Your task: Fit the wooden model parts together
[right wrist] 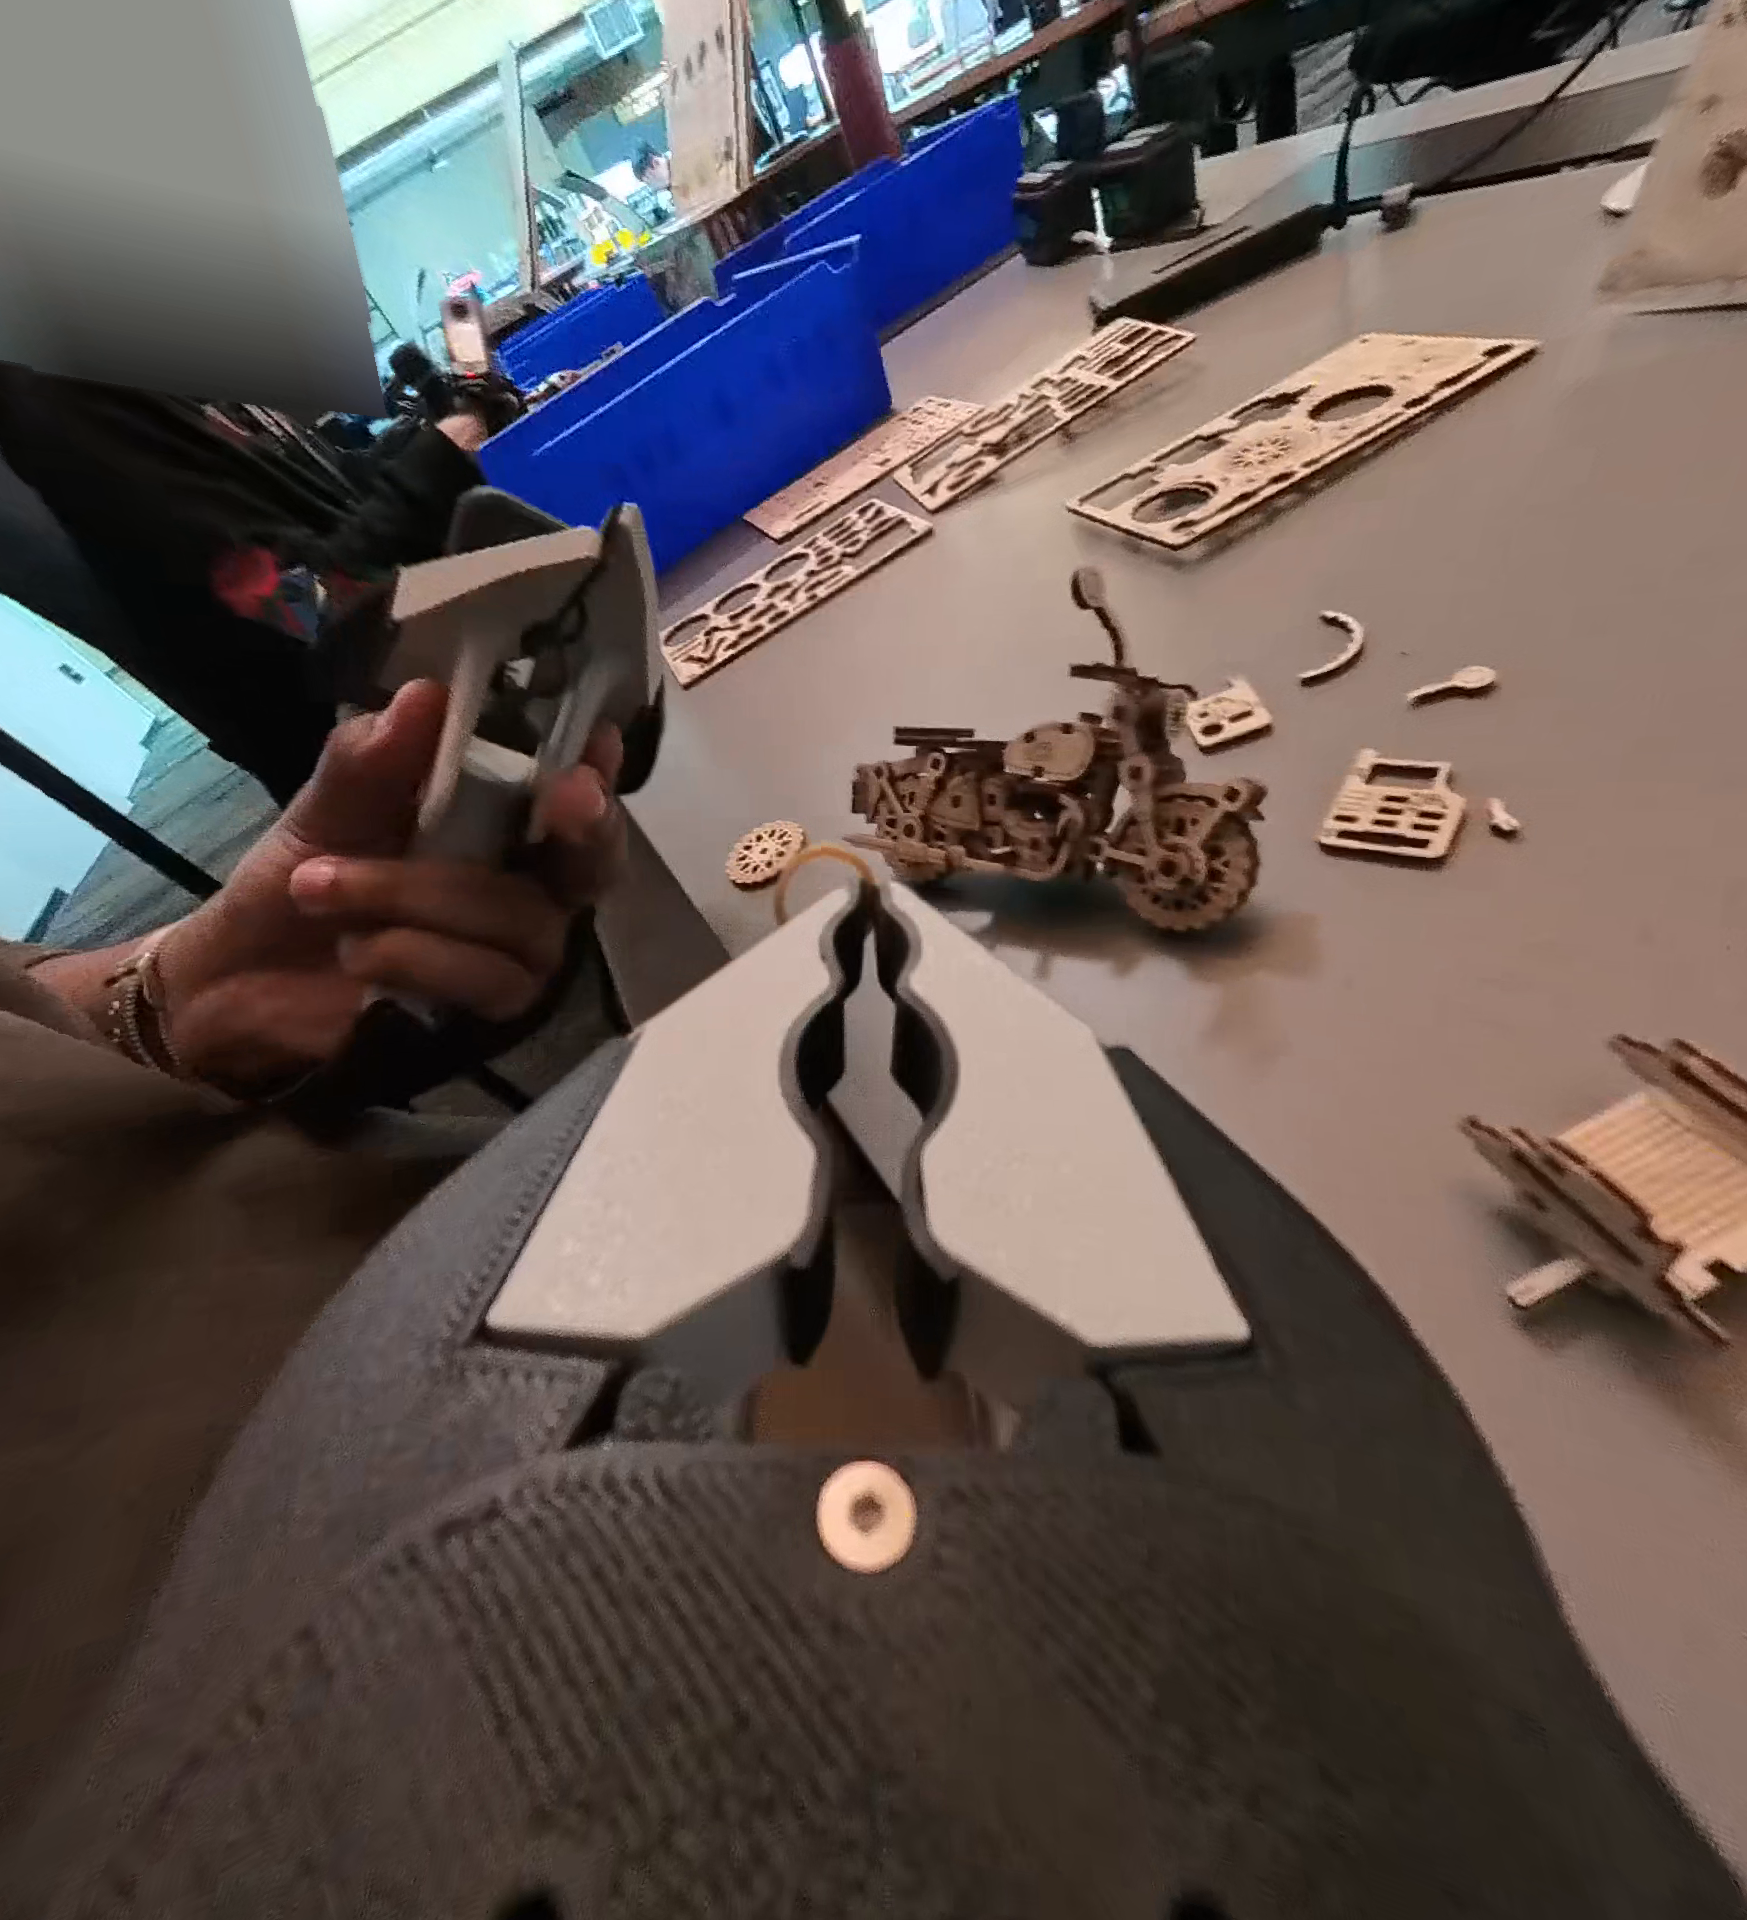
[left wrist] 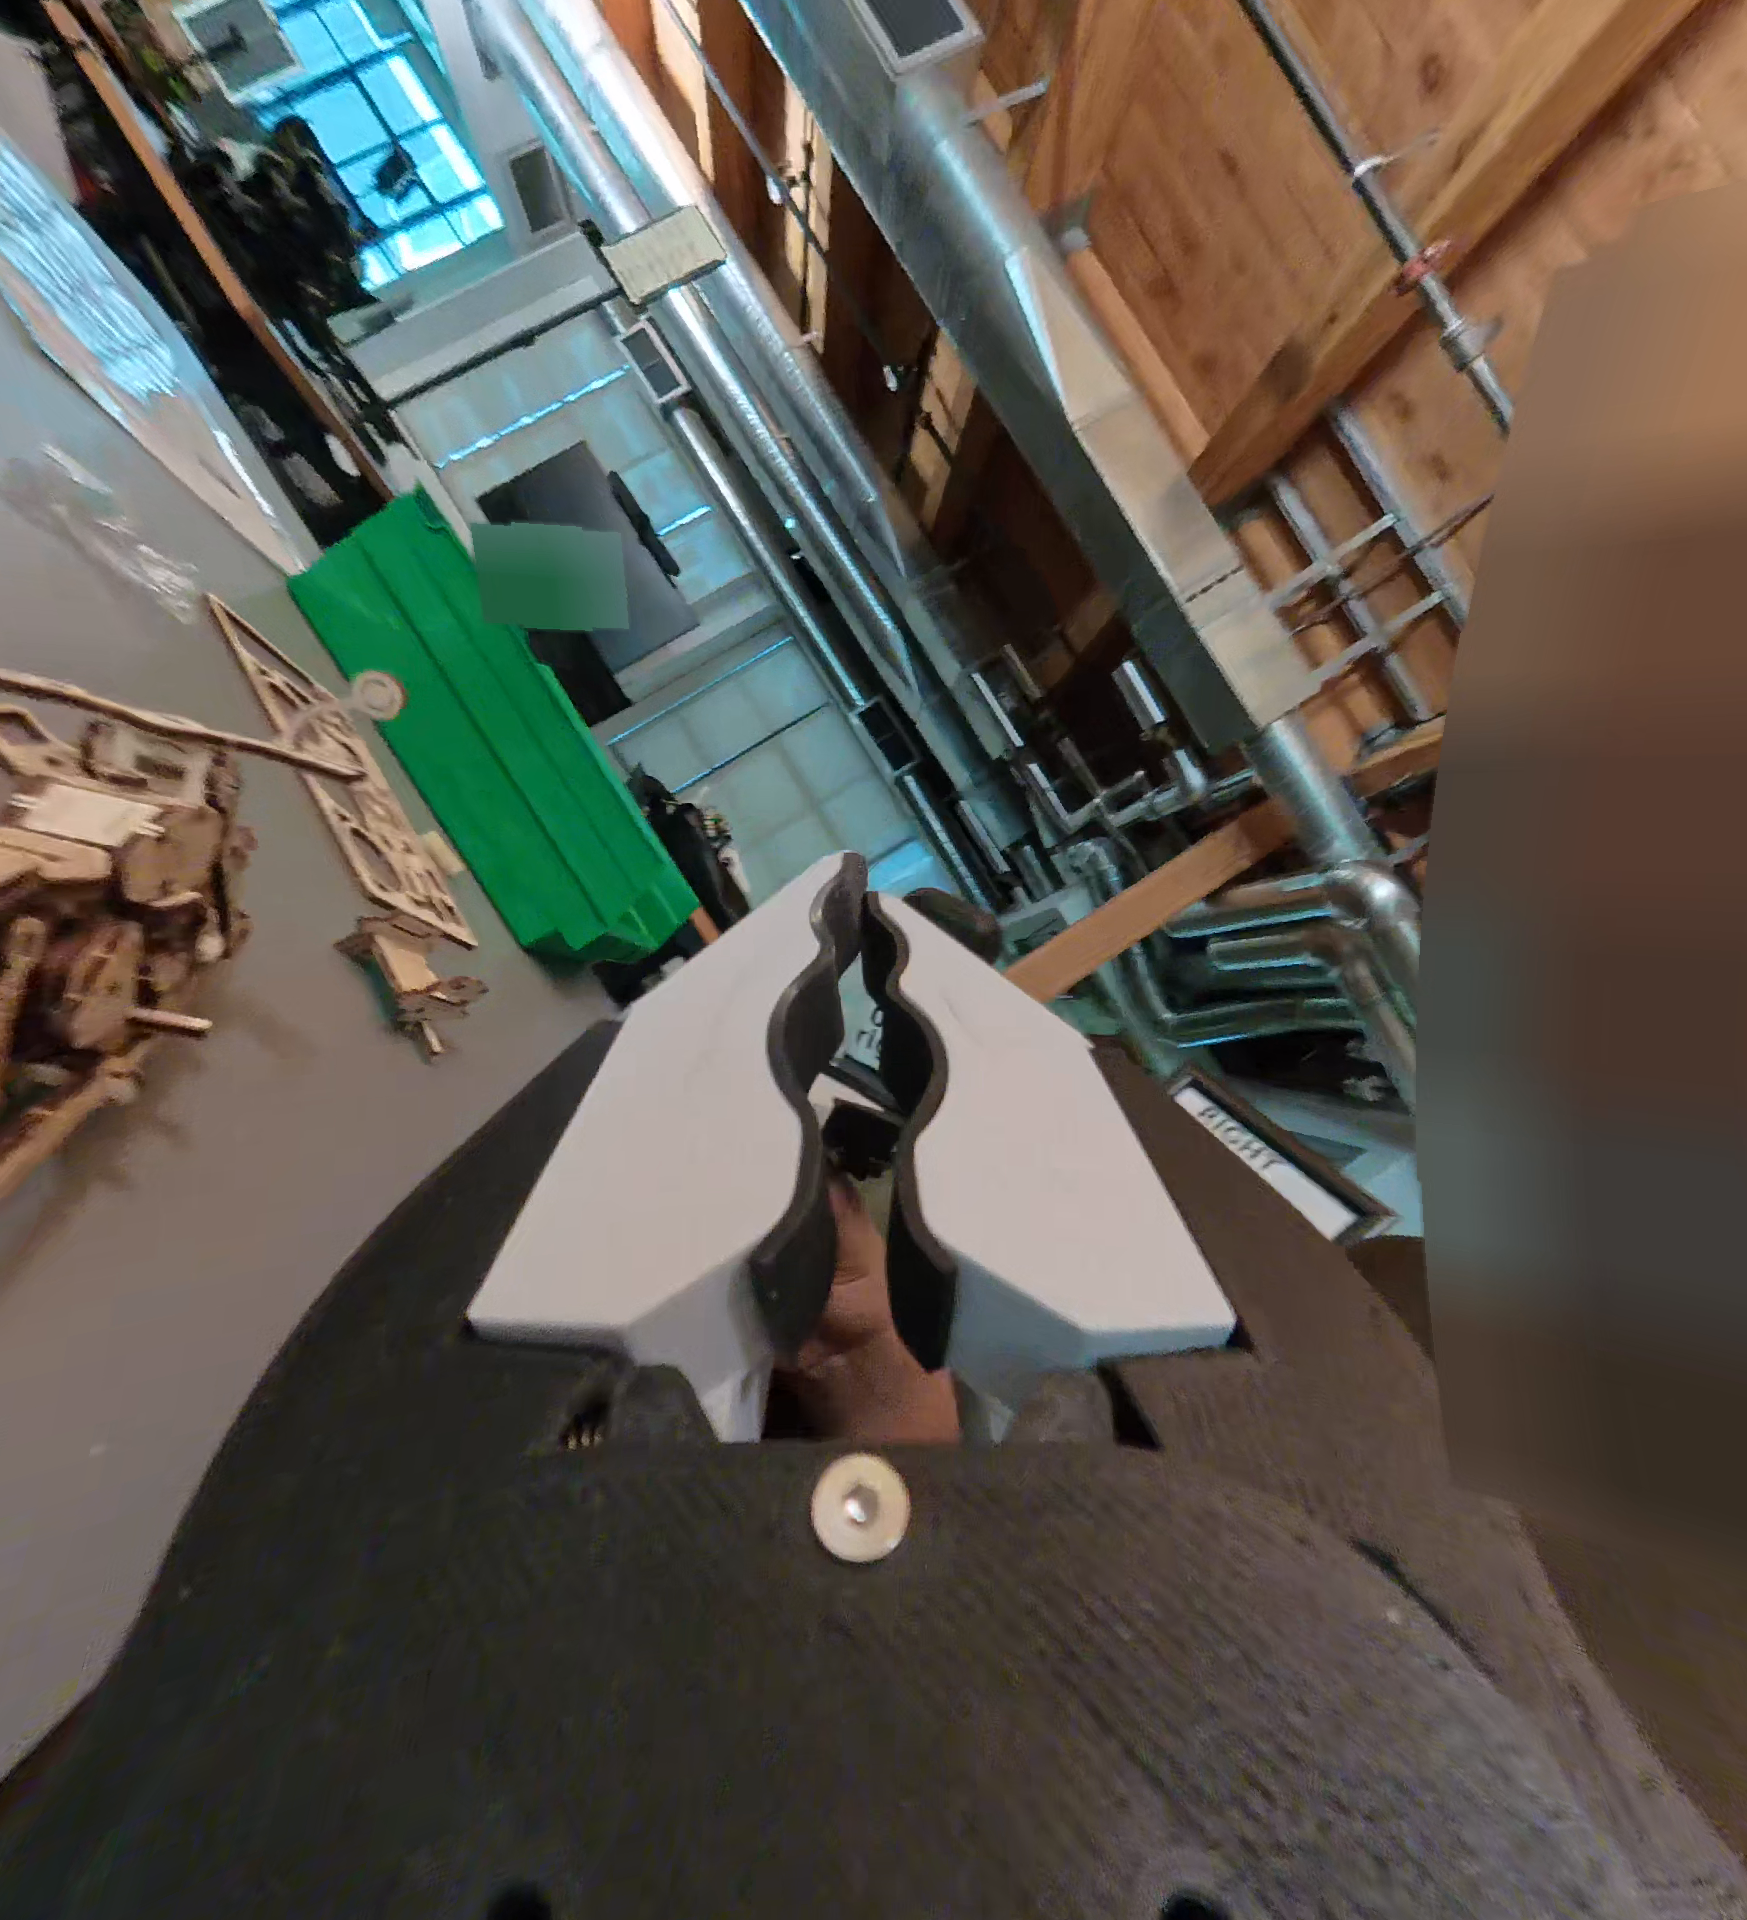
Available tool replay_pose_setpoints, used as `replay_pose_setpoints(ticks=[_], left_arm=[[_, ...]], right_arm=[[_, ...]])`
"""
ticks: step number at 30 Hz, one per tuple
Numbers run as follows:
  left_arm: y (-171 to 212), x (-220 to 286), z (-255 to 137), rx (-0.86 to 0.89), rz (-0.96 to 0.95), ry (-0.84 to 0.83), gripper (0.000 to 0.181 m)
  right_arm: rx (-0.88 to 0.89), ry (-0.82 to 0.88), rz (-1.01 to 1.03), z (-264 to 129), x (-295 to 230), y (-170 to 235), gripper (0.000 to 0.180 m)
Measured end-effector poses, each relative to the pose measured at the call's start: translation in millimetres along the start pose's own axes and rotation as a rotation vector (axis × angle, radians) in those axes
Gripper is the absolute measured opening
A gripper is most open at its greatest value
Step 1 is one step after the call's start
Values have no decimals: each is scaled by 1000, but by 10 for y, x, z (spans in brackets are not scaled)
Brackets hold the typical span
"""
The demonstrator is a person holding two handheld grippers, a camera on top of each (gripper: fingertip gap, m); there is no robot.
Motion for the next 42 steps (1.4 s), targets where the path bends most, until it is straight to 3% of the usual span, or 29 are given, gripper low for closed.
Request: replay_pose_setpoints(ticks=[8,14,24,42], left_arm=[[39,-166,-11,-41,172,-136,0],[124,-227,1,-79,145,-132,0],[178,-145,5,-119,298,-147,0],[221,-148,21,-150,401,-175,0]], right_arm=[[-12,28,-17,-23,22,-4,1],[-8,15,-20,-23,14,0,1],[-15,-2,-17,18,2,30,1],[-13,-38,-7,20,-43,26,1]])
Point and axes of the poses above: each gripper's, where its closed fingertips meet, z out along the fingers, y out of its underside, x = y × z across the jaws, the point moved 4 cm from there along -z, back along the fingers, and after that the axes turned 15 degrees about -y, right-handed, at the moved point
